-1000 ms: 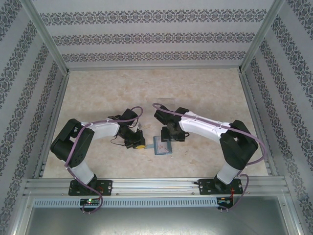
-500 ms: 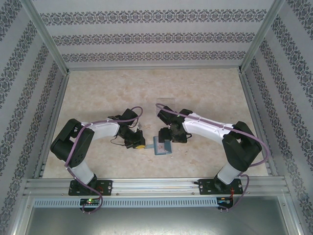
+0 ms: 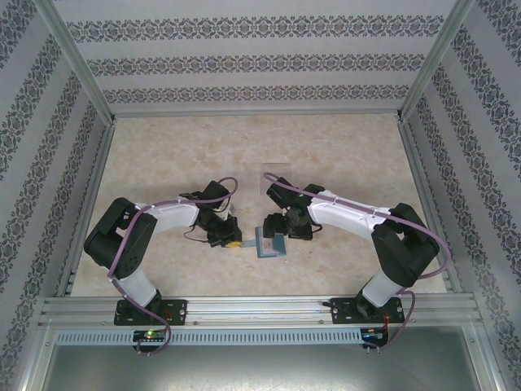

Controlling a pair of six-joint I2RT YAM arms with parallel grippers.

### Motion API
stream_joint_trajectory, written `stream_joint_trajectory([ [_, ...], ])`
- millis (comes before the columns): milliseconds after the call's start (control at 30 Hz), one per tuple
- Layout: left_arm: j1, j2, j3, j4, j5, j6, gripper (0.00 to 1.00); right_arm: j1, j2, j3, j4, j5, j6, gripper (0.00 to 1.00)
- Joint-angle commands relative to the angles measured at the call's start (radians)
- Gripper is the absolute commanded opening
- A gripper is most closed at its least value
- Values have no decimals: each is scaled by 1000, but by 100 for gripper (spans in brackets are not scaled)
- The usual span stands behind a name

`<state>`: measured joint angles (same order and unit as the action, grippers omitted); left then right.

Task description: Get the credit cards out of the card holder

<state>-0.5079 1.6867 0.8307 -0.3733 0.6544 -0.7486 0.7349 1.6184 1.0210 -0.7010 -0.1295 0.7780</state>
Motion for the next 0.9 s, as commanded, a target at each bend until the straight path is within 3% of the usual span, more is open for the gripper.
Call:
stream_joint_trajectory([
  [0, 15, -18, -10, -35, -16, 2, 10, -17, -30, -32, 41, -40, -14, 89],
  [233, 15, -33, 5, -87, -63, 13, 11, -55, -83, -90, 88, -64, -16, 88],
  [567, 3, -144, 167, -295, -180, 43, 35, -128, -145, -194, 183, -152, -28, 84],
  [733, -69, -136, 258, -312, -187, 9, 36, -144, -161, -215, 201, -177, -34, 83],
  [867, -130, -63, 284, -224, -154, -39, 32, -159, -176, -232, 220, -201, -37, 83],
])
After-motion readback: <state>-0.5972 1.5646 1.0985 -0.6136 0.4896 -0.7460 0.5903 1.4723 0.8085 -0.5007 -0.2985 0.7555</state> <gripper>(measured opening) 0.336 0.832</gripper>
